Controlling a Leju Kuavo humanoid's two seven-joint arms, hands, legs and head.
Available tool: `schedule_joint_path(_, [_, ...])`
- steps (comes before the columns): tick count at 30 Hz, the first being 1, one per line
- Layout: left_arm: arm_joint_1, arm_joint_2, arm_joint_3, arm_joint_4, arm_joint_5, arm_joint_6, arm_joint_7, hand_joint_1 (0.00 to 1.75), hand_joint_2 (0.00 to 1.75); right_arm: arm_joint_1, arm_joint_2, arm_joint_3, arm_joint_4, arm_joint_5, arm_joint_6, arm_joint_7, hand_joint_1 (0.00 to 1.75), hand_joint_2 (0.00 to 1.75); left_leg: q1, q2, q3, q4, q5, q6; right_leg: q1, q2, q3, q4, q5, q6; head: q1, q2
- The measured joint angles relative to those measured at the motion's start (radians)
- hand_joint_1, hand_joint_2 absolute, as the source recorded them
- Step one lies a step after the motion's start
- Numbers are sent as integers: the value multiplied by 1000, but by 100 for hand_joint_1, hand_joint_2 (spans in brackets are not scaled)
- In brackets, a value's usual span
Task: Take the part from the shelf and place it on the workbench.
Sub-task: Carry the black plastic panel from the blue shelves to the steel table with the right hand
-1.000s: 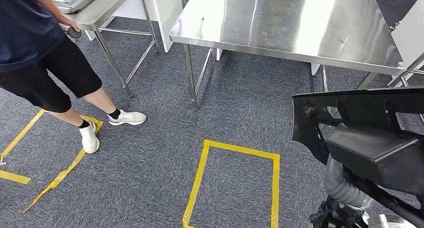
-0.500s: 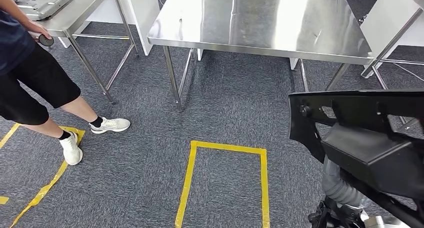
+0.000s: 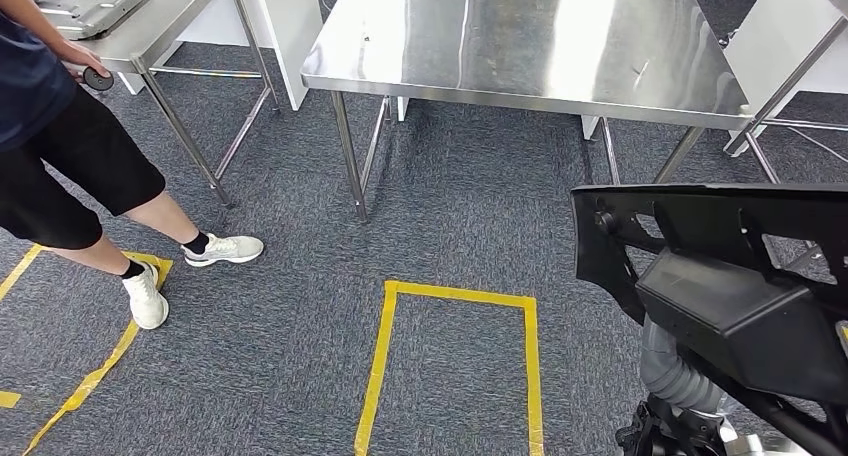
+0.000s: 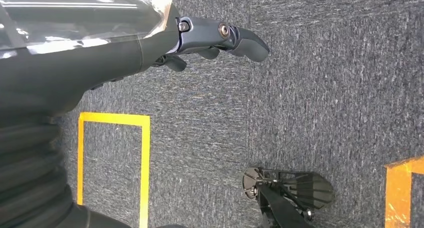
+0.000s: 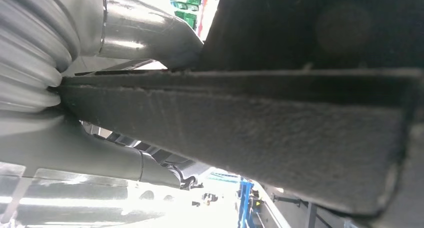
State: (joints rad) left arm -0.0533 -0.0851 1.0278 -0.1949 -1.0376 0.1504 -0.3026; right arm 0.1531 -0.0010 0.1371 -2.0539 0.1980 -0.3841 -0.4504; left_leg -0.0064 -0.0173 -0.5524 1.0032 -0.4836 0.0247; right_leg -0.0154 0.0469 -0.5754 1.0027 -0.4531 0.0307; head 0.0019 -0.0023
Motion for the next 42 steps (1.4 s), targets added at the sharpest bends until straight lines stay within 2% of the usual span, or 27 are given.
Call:
schedule_joint_path(11, [0,-2,0,0,0,16,-5,0,175,0,0,-5,0,1,3,-2,175,175,1,0,0,0,0,0,2,0,0,0,0,0,0,0])
schedule_joint_path(13, [0,-1,0,0,0,17,-6,0,175,1,1,-8,-1,2,3,-2,175,175,0,1,-1,2,-1,7,-4,1,2,-5,3,7,-1,0])
schedule_joint_path(15, [-1,-2,0,-1,0,17,-8,0,175,2,1,-11,-5,2,3,-3,175,175,4,6,5,-10,5,20,-8,0,1,-8,5,16,-1,0])
schedule_joint_path(17, [-1,-4,-1,-1,-1,18,-9,0,175,1,1,-14,-9,3,3,-3,175,175,12,13,14,-30,16,30,-3,-15,-23,40,-21,12,2,0])
schedule_joint_path(19, [0,-4,-1,-1,-1,18,-9,0,175,2,1,-16,-10,3,3,-4,175,175,17,21,17,-36,20,32,-4,-29,-84,165,-76,5,4,0])
schedule_joint_path(20, [0,-5,-1,-1,-1,18,-9,0,175,4,1,-16,-10,3,3,-5,175,175,17,25,16,-35,19,31,-7,-31,-116,230,-100,6,5,0])
schedule_joint_path(21, [0,-5,-1,-1,-1,18,-9,0,175,6,1,-17,-10,3,3,-5,175,175,19,28,16,-35,18,29,-11,-33,-137,273,-113,11,5,0])
schedule_joint_path(22, [0,-6,-1,-1,-1,18,-9,0,175,7,1,-18,-10,3,3,-5,175,175,22,31,17,-34,16,25,-16,-35,-138,276,-109,21,5,0])
schedule_joint_path(23, [1,-7,-1,-1,-1,17,-9,0,175,8,1,-18,-10,3,3,-5,175,175,26,32,18,-32,13,18,-21,-38,-116,237,-90,35,5,0])
schedule_joint_path(25, [0,-6,-1,-2,-1,18,-10,0,175,9,1,-19,-9,2,3,-5,175,175,34,32,19,-18,1,-3,-32,-49,-42,101,-41,65,8,0])
schedule_joint_path(26, [0,-5,-1,-2,-1,19,-10,0,175,9,2,-19,-9,3,3,-6,175,175,35,32,18,-9,-7,-15,-35,-52,-14,51,-28,67,11,0])
schedule_joint_path(27, [0,-3,-1,-3,-1,20,-11,0,175,10,2,-20,-10,2,3,-6,175,175,33,32,17,-3,-14,-24,-36,-52,0,27,-25,61,14,0])
schedule_joint_path(28, [0,-2,-1,-5,-1,21,-12,0,175,11,3,-21,-10,2,4,-7,175,175,31,32,17,-1,-18,-30,-34,-50,1,28,-30,49,15,0])
schedule_joint_path(30, [0,-3,-1,-5,0,23,-12,0,175,13,4,-23,-10,1,5,-8,175,175,36,32,19,-1,-21,-36,-34,-45,2,30,-33,27,14,0])
schedule_joint_path(32, [-1,-4,-1,-5,0,23,-13,0,175,13,6,-24,-10,1,7,-8,175,175,41,31,4,36,-45,-40,-32,-41,6,31,-35,13,11,0])
schedule_joint_path(33, [-1,-4,-1,-5,0,23,-13,0,175,13,6,-24,-11,1,7,-8,175,175,41,28,-22,87,-72,-40,-31,-41,8,30,-37,7,10,0])
schedule_joint_path(35, [0,-4,-1,-5,0,23,-13,0,175,14,8,-24,-11,2,8,-8,175,175,38,25,-103,230,-133,-38,-23,-40,11,30,-42,-2,8,0])
schedule_joint_path(36, [1,-5,0,-5,0,23,-13,0,175,14,8,-24,-11,2,8,-8,175,175,37,24,-140,287,-146,-35,-19,-39,13,30,-44,-5,8,0])
schedule_joint_path(37, [2,-5,0,-5,0,24,-13,0,175,15,8,-24,-11,2,8,-8,175,175,36,24,-161,312,-139,-31,-15,-38,16,30,-47,-9,8,0])
schedule_joint_path(38, [2,-5,0,-5,1,24,-13,0,175,15,8,-25,-11,2,8,-8,175,175,34,23,-162,294,-111,-24,-11,-36,21,30,-49,-12,8,0])
schedule_joint_path(40, [3,-4,0,-5,1,24,-13,0,175,15,9,-25,-11,2,8,-8,175,175,27,17,-117,174,-27,-4,-8,-32,32,30,-57,-16,8,0])
schedule_joint_path(41, [2,-3,0,-5,1,24,-13,0,175,15,9,-25,-11,2,8,-8,175,175,23,15,-88,109,2,4,-3,-30,36,30,-61,-15,9,0])
schedule_joint_path(42, [2,-3,0,-5,1,24,-13,0,175,15,9,-25,-10,2,8,-8,175,175,18,13,-69,66,16,8,-1,-28,37,30,-65,-11,9,0])
